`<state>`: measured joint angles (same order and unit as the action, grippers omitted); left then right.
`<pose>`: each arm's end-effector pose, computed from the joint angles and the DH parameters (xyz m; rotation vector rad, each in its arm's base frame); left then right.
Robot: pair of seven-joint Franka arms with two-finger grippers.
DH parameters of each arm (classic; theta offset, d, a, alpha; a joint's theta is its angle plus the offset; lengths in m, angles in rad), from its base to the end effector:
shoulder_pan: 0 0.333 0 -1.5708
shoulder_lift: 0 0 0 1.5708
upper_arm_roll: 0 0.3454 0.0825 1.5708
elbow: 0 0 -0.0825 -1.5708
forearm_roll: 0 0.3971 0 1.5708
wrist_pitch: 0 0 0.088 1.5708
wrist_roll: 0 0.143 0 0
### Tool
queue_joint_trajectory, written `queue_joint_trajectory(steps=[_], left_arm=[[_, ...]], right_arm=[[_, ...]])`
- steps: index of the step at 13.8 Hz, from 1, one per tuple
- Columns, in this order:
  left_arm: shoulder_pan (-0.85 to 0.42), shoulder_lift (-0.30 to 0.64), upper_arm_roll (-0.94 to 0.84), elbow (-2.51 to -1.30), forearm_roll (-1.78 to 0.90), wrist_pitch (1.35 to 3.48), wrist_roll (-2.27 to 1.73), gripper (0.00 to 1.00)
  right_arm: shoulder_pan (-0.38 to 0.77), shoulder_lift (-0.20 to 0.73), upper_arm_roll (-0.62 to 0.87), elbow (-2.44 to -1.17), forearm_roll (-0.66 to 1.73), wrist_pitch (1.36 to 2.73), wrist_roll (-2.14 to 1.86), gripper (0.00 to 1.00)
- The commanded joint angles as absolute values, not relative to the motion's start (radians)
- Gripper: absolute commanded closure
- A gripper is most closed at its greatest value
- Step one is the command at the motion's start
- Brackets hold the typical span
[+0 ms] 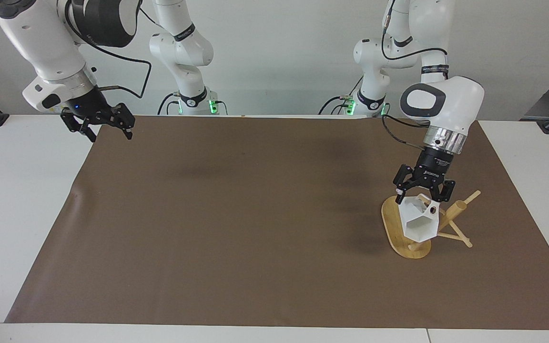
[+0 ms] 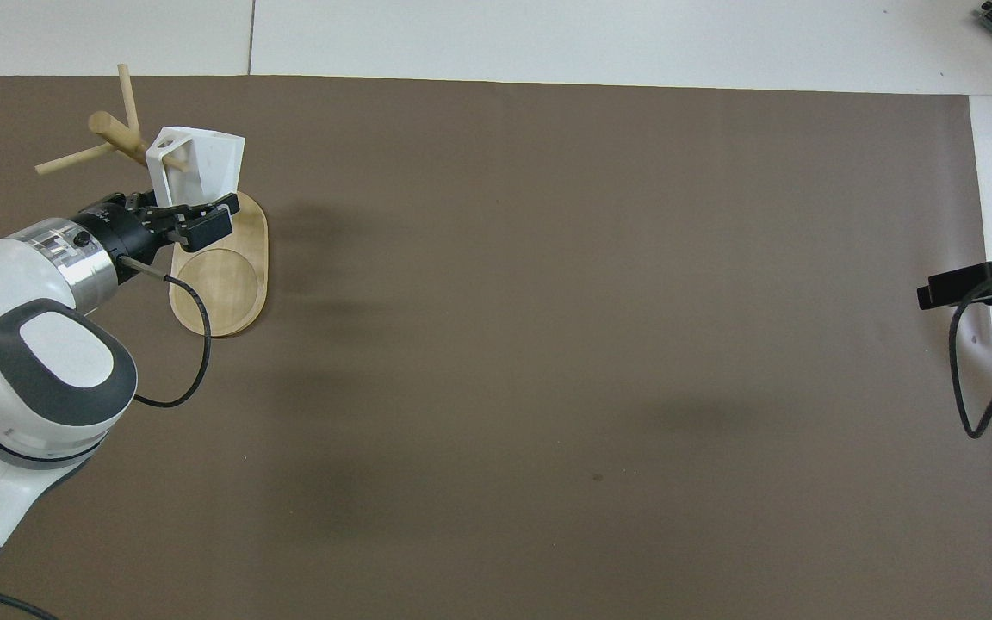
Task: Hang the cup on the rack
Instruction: 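Lower the mug onto the peg and open the left gripper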
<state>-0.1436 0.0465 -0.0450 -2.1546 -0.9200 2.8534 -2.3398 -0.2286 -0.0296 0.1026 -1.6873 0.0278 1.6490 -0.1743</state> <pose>0.6101 -0.0808 0.4326 0.2169 2.3798 -0.4098 0.5579 -0.0661 0.5846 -3.1150 -0.0716 0.0079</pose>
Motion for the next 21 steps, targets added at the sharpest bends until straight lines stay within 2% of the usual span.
queue_joint_trajectory(steps=[1, 6, 11, 14, 18, 21], left_arm=[[-0.138, 0.057, -0.043, -2.138, -0.904, 2.855, -2.356, 0.0], [-0.094, 0.025, -0.026, -2.143, -0.891, 2.781, -2.356, 0.0], [-0.04, -0.017, -0.025, -2.117, -0.622, 2.646, -2.35, 0.0], [0.015, -0.044, -0.026, -2.059, -0.444, 2.51, -2.329, 0.0], [0.049, -0.051, -0.026, -1.971, -0.324, 2.341, -2.108, 0.0], [0.08, -0.058, -0.025, -1.953, -0.302, 2.261, -1.94, 0.0]], right_arm=[[-0.232, -0.049, 0.106, -1.694, 0.006, 1.623, -0.118, 0.0], [-0.232, -0.066, 0.11, -1.695, 0.006, 1.606, -0.02, 0.0], [-0.232, -0.069, 0.115, -1.698, 0.014, 1.617, 0.018, 0.0], [-0.232, -0.069, 0.115, -1.7, 0.017, 1.615, 0.018, 0.0], [-0.23, -0.069, 0.115, -1.698, 0.018, 1.615, 0.017, 0.0], [-0.23, -0.069, 0.115, -1.7, 0.018, 1.614, 0.017, 0.0]])
